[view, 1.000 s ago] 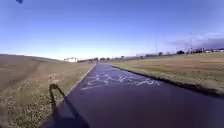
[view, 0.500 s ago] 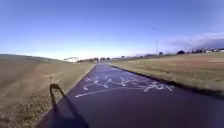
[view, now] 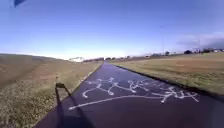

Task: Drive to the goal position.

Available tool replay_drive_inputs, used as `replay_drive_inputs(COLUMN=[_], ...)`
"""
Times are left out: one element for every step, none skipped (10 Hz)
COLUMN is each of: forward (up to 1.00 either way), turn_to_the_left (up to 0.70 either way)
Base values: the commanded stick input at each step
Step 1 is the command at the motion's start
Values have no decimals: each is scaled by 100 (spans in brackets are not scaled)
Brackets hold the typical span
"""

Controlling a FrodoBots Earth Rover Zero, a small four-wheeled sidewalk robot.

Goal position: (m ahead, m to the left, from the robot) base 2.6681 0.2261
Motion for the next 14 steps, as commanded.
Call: replay_drive_inputs(forward=[100,100,100,100,100,100,100,100,100,100,100,100,100,100], turn_to_the_left=[1,0,0,2,2,2,2,2,1,0,0,0,0,0])
